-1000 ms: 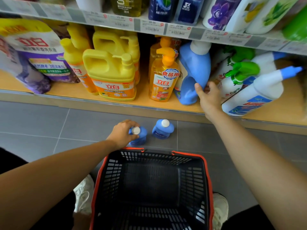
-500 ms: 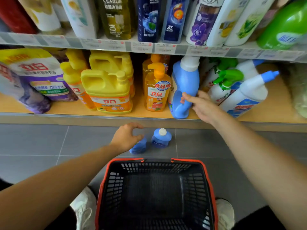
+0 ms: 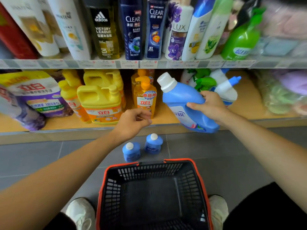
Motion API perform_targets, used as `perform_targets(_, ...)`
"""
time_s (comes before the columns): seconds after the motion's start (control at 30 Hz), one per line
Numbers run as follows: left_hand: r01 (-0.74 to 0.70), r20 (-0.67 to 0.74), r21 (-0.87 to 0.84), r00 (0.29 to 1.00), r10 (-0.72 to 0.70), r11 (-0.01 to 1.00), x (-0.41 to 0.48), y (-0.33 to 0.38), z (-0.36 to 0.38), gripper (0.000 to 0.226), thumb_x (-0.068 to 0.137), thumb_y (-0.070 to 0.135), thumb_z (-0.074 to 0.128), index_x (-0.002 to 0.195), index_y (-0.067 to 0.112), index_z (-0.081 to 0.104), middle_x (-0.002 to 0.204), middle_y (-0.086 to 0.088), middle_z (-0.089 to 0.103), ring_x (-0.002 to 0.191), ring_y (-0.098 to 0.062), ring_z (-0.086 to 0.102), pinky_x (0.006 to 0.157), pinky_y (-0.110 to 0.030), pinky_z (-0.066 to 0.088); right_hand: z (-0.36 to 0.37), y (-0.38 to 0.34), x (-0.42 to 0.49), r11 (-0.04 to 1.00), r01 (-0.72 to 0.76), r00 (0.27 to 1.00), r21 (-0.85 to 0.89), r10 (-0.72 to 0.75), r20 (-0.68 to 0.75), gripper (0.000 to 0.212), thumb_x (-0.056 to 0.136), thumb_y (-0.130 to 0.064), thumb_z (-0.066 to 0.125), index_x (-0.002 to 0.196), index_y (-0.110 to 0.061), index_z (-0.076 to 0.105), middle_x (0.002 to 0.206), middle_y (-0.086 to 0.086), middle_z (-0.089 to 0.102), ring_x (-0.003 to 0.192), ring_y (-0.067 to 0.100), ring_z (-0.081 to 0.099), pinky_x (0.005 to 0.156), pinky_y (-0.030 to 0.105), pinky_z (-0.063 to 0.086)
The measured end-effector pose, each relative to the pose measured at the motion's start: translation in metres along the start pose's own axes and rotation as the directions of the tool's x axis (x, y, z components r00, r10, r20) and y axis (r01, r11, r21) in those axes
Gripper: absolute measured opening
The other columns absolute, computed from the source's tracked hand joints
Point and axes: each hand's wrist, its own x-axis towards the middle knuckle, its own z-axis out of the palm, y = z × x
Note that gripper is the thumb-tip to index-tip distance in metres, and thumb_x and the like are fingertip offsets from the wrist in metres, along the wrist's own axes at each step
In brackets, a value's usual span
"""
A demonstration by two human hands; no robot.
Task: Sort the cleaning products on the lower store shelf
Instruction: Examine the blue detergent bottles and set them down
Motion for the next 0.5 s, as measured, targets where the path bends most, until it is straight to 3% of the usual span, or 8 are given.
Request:
perform_targets(0.13,0.044,-0.02,-0.093,0.999,-0.046,0.995,-0.014,0.02,0.005,0.052,0.088,0.016,0.077,0.135,0.017,0.056,0.11,-0.002,0.069,0.092,-0.012,0.067,0.072,-0.017,0.054,-0.028,-0.025,-0.03,0.997,-0.01,1.0,-0.082,0.01,0.006,0.044,0.068,-0.034,0.092,0.075,-0.006,0.06,0.068,-0.002,0.053,0.061,0.009,0.048,0.055,0.029,0.033)
perform_targets(0.23,0.013,-0.053,-0.206,0.998,-0.025,0.979,-0.028,0.039,0.006,0.073,0.086,0.018,0.08,0.148,0.021,0.041,0.122,0.001,0.062,0.095,-0.011,0.067,0.071,-0.018,0.056,-0.036,-0.047,-0.06,0.989,0.029,0.997,-0.143,-0.018,0.079,0.061,0.058,-0.048,0.093,0.067,-0.004,0.052,0.064,0.002,0.041,0.061,0.012,0.037,0.058,0.033,0.025)
perform_targets(0.3,-0.066,-0.043,-0.239,0.997,0.057,0.969,-0.04,0.048,0.004,0.074,0.083,0.015,0.081,0.145,0.026,0.042,0.126,0.001,0.06,0.1,-0.016,0.067,0.079,-0.023,0.059,-0.035,-0.061,-0.082,0.978,0.069,0.992,-0.195,-0.046,0.119,0.067,0.05,-0.062,0.086,0.061,-0.011,0.045,0.06,-0.001,0.036,0.057,0.011,0.032,0.055,0.035,0.023)
perform_targets(0.37,-0.108,-0.023,-0.242,0.994,0.105,0.964,-0.052,0.053,0.003,0.067,0.081,0.012,0.082,0.139,0.021,0.051,0.128,-0.008,0.063,0.107,-0.025,0.068,0.089,-0.032,0.059,-0.029,-0.066,-0.101,0.978,0.095,0.989,-0.183,-0.071,0.131,0.075,0.045,-0.069,0.08,0.061,-0.005,0.043,0.059,-0.001,0.034,0.057,0.012,0.031,0.055,0.035,0.022)
perform_targets(0.43,-0.114,-0.061,-0.315,0.993,0.1,0.942,-0.065,0.054,0.006,0.063,0.076,0.013,0.083,0.134,0.013,0.056,0.126,-0.016,0.066,0.106,-0.027,0.067,0.091,-0.034,0.058,-0.02,-0.064,-0.117,0.993,0.074,0.99,-0.096,-0.062,0.124,0.079,0.044,-0.067,0.082,0.063,-0.001,0.044,0.063,0.001,0.034,0.061,0.013,0.031,0.057,0.035,0.022)
perform_targets(0.5,-0.127,-0.115,-0.367,0.989,0.091,0.922,-0.078,0.054,0.01,0.059,0.072,0.019,0.083,0.126,0.012,0.06,0.122,-0.017,0.068,0.102,-0.022,0.065,0.092,-0.039,0.055,-0.012,-0.061,-0.133,0.999,0.053,0.99,0.001,-0.053,0.133,0.068,0.047,-0.059,0.089,0.059,-0.011,0.042,0.062,-0.004,0.032,0.06,0.009,0.029,0.055,0.032,0.021)
